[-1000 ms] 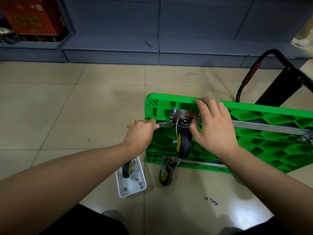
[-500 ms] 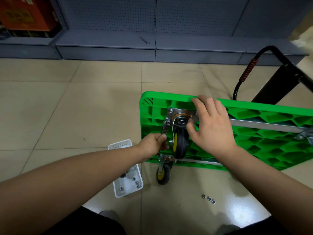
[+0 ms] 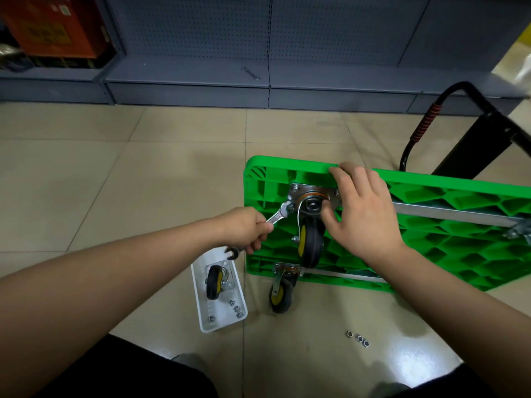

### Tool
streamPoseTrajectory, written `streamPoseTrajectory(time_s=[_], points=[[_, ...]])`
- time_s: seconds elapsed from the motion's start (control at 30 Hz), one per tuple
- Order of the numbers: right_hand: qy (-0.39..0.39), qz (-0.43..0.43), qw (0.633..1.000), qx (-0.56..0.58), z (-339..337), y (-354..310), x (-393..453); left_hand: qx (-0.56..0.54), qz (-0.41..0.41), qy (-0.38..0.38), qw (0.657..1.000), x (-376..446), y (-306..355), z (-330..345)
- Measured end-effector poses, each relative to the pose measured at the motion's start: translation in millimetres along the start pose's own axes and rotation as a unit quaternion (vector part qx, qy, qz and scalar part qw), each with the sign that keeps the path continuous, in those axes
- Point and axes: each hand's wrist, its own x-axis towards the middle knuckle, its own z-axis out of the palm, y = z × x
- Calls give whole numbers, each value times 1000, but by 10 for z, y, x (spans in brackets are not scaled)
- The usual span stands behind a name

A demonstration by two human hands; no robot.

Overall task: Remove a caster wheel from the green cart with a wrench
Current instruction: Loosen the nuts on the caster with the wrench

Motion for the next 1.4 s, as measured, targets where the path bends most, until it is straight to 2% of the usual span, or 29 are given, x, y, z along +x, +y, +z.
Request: streamPoseTrajectory(time_s=[0.13, 0.33, 0.6, 0.8, 1.03, 1.2, 1.4], points=[[-1, -3, 1000, -10, 29, 58, 15, 108, 15, 62, 992, -59, 61, -161], [8, -1, 1000, -15, 38, 56, 20, 300, 5, 117, 947, -121, 146, -269], [14, -8, 1000, -16, 34, 51, 18, 385, 29, 155, 910, -161, 206, -323], [22, -3, 1000, -12, 32, 27, 21, 484, 61, 185, 853, -216, 277, -307], [21, 1, 1000, -4, 12, 5, 25, 552, 76, 239, 796, -253, 445, -316], [17, 2, 1000, -1, 2, 0, 24, 558, 48, 232, 795, -245, 556, -312], [16, 6, 1000, -2, 2, -14, 21, 551, 33, 182, 814, -204, 529, -324]])
